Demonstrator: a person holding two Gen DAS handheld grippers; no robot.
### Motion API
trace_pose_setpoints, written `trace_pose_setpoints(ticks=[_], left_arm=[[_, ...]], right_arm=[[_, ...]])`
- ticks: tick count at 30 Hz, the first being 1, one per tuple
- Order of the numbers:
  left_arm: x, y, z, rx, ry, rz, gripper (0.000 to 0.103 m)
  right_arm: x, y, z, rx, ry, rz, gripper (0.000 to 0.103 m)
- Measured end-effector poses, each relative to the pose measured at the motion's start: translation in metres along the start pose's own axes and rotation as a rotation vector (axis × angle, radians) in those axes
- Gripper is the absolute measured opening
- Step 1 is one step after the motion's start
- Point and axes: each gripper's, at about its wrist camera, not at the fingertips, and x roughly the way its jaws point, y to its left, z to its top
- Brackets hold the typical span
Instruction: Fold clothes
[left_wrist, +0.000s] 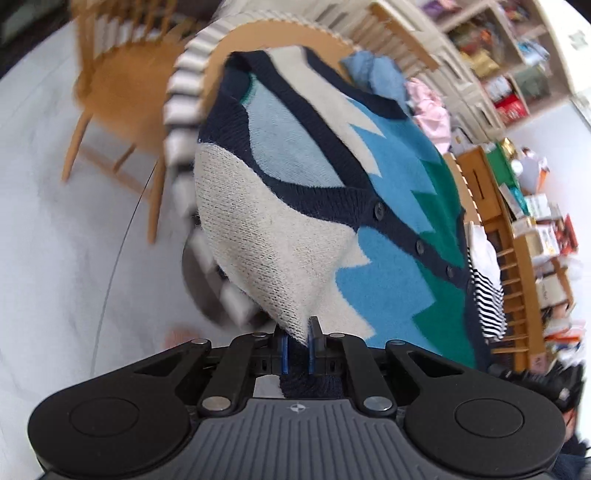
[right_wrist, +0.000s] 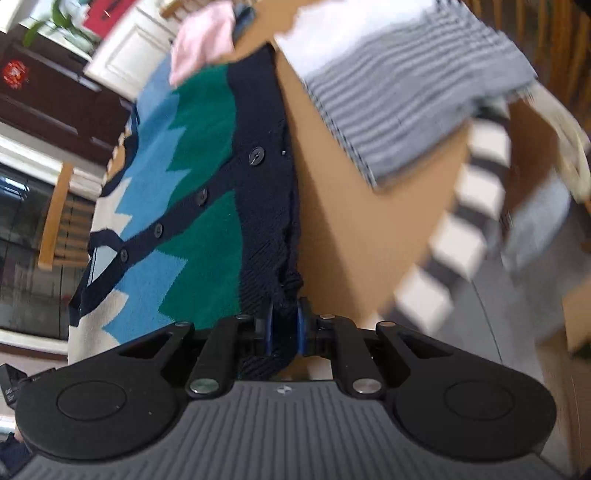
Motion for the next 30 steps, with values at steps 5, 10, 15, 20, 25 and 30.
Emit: trace_pose_setpoints(ticks=[5,10,15,20,25,30], left_arm=[[-0.022,-0.011,0.020,-0.088,-0.073,-0.076,0.010],[0.001,-0.051,0.131,-0.058,-0.145,-0.124,0.010],[0.093,-0.066,0.245,-0.159,-0.118,-0.002,0.012],[0.151,-0.044,0.283,-0.298,-0.071,0.053,0.026],[0.087,-0.051,0.296,-0.043,-0.299,-0.006,0.075],[0.058,-0.078,0.261,0.473,-0.365,0.138,0.075]], right_arm=[[-0.019,0.014,0.025,0.088,-0.025,0.133,0.012],[-0.006,0.059,0.120,0.007,-0.134,0.196,0.012],[0.057,0.064,0.215,0.121,-0.173,0.077,0.014],[0.110,0.036,0.243,0.361,-0.197,-0.025,0.029],[0.062,0.067,0.230,-0.087,-0.435,-0.095,0.051],[0.072,0.125,0.171,-0.847,-0.412,-0.222,0.062]])
